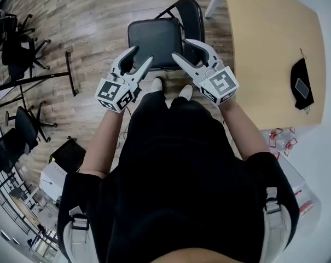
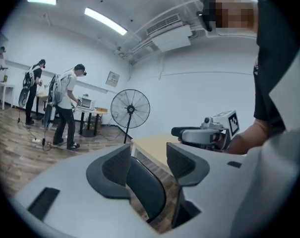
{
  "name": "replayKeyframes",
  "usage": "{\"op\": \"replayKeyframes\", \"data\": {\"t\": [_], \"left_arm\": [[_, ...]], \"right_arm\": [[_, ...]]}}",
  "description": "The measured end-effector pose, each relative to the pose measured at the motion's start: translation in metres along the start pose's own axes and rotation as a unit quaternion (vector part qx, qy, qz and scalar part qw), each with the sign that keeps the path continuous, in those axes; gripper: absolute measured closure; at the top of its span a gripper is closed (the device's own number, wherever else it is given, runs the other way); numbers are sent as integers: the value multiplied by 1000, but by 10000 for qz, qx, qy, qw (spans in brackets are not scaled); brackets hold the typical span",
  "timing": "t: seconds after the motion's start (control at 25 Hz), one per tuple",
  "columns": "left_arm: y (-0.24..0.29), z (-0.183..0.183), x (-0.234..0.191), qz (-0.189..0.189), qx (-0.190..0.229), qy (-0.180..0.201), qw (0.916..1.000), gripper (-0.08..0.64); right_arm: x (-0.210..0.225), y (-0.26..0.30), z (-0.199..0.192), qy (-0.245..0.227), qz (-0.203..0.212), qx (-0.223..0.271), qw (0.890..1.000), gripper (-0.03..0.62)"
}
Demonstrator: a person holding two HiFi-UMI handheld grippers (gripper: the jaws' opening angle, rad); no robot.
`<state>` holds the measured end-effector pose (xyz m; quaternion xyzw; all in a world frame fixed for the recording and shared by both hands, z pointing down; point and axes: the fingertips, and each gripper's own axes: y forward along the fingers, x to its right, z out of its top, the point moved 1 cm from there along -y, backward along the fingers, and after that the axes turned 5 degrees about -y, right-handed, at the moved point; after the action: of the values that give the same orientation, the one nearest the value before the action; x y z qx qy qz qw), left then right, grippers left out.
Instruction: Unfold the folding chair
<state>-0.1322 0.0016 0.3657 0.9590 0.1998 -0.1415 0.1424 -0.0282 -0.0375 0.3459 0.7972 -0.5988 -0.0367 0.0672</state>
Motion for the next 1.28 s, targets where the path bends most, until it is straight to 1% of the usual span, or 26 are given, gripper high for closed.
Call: {"op": "replayKeyframes", "data": {"t": [0.12, 0.28, 0.4, 0.56, 0.68, 0.76, 0.92, 1.0, 1.08, 1.16, 1.28], "left_arm": [[-6, 12, 27, 34, 199, 333, 9992, 350], [-14, 19, 57, 66, 410, 463, 9981, 367], [-21, 24, 70, 124, 552, 618, 9965, 377], [-29, 26, 83, 264, 679, 724, 9947, 419], [-33, 27, 87, 348, 712, 868, 9931, 452], [-36, 27, 86, 384, 745, 893, 9925, 481], [-41, 26, 87, 470, 825, 915, 9913, 511], [-46, 30, 91, 464, 870, 919, 9909, 537], [-47, 35, 94, 411, 937, 841, 9912, 565], [-45, 41, 95, 375, 972, 818, 9912, 566], [-42, 47, 100, 314, 976, 912, 9905, 566]], "right_arm": [[-14, -11, 23, -62, 163, 231, 9996, 405], [-30, -31, 40, -106, 301, 381, 9988, 410], [-36, -43, 45, -144, 316, 415, 9985, 415], [-37, -58, 44, -115, 272, 453, 9985, 457], [-38, -62, 45, -274, 194, 535, 9980, 488], [-39, -61, 45, -344, 163, 582, 9976, 528], [-44, -59, 41, -197, 217, 577, 9979, 590], [-48, -59, 42, -131, 276, 576, 9979, 591], [-50, -59, 45, -130, 320, 583, 9977, 592], [-51, -58, 49, -135, 346, 609, 9975, 592], [-53, -57, 57, -143, 365, 665, 9970, 592]]}}
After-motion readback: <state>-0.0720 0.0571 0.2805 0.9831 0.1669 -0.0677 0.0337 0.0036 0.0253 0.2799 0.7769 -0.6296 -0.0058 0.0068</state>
